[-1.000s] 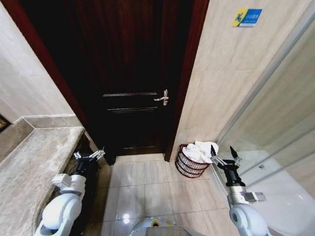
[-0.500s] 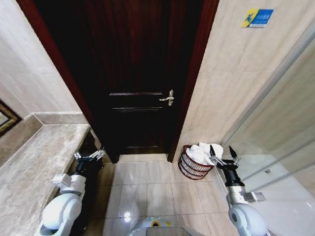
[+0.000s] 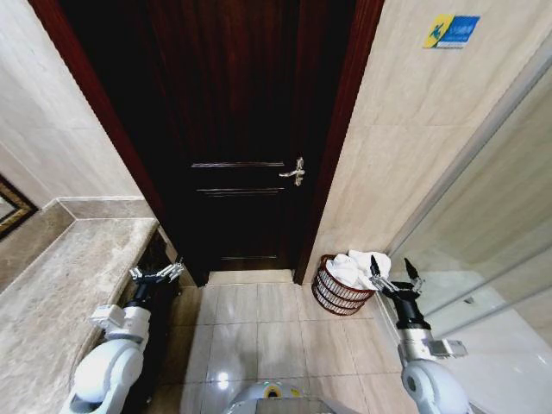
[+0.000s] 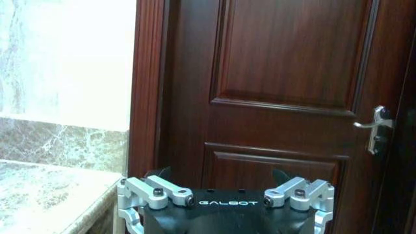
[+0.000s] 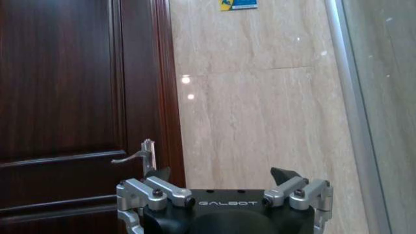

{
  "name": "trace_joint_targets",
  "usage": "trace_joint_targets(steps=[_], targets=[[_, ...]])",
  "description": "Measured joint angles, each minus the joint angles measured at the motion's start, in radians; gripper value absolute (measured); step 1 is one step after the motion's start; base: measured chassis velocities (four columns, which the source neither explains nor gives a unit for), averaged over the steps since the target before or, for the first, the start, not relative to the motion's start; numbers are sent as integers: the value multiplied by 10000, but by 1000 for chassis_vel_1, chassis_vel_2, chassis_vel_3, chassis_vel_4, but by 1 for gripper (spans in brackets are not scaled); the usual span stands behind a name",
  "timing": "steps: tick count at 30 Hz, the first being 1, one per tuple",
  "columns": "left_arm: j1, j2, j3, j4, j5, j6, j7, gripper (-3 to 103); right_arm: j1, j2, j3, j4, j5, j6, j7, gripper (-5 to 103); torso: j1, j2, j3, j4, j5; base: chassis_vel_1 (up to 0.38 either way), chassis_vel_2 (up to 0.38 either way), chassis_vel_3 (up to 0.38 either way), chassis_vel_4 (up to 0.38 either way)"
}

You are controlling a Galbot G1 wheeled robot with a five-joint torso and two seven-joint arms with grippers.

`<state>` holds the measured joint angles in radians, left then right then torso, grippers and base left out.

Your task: Discard the used towel into the hamper.

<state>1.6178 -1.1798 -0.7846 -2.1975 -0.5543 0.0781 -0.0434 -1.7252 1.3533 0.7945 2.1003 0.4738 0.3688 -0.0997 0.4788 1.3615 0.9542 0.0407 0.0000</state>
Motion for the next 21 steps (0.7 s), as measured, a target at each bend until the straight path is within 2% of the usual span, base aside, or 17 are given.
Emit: trace_joint_targets(steps=[21], targets=[[0,0,0,0,0,0,0,100,-15,198,-74,-134,-18,96,-81,100,265,564,296,0,0,0,0,0,0]])
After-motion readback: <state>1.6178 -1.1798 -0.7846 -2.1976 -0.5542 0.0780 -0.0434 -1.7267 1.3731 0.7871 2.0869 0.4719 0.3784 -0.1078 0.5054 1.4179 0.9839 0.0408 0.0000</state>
